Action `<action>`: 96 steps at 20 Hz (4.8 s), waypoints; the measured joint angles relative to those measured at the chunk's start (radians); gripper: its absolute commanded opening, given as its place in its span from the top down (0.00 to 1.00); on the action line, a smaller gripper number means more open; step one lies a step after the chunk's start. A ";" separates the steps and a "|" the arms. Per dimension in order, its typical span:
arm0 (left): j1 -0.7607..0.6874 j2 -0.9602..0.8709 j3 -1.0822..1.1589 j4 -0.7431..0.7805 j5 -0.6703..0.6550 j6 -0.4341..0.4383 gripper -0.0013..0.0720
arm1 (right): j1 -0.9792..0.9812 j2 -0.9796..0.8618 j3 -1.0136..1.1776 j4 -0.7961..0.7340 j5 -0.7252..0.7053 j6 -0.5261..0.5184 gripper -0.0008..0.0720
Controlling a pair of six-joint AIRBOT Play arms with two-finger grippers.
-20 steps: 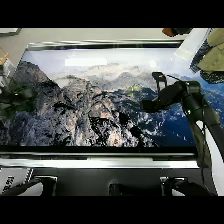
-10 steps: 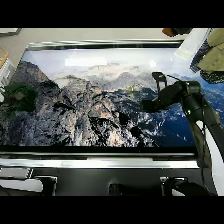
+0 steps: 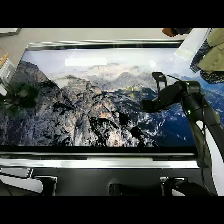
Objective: Fold the clothes and pants, and hang the long-sleeved shirts on hangers.
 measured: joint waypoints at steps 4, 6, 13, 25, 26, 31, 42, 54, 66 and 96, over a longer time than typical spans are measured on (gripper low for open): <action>-0.153 0.120 0.019 -0.224 -0.121 0.106 0.96 | 0.000 0.000 0.000 0.000 0.000 0.000 0.83; -0.257 0.162 0.023 -0.333 -0.157 0.130 0.96 | 0.000 0.000 0.000 0.000 0.000 0.000 0.83; -0.701 0.168 0.024 -0.512 -0.210 0.100 0.96 | 0.000 0.000 0.000 0.000 0.000 0.000 0.83; -0.727 0.206 0.018 -0.414 -0.375 0.017 0.25 | 0.000 0.000 0.000 0.000 0.000 0.000 0.83; -0.676 0.235 0.018 -0.382 -0.405 0.020 0.25 | 0.000 0.000 0.000 0.000 0.000 0.000 0.83; -0.447 0.338 0.018 -0.309 -0.505 0.069 0.25 | 0.000 0.000 0.000 0.000 0.056 0.000 0.83; -0.298 0.365 0.016 -0.290 -0.542 0.093 0.25 | -0.021 0.002 0.023 0.047 0.093 0.145 0.56; -0.293 0.365 -0.091 -0.288 -0.444 0.143 0.25 | -0.368 -0.026 -0.412 0.572 0.007 -0.209 0.39; -0.293 0.347 -0.113 -0.288 -0.418 0.146 0.25 | -0.180 -0.178 -0.498 0.770 0.206 -0.292 0.61; -0.519 0.110 -0.484 -1.048 0.023 0.555 0.96 | -0.159 0.090 -0.495 0.713 0.252 -0.200 0.95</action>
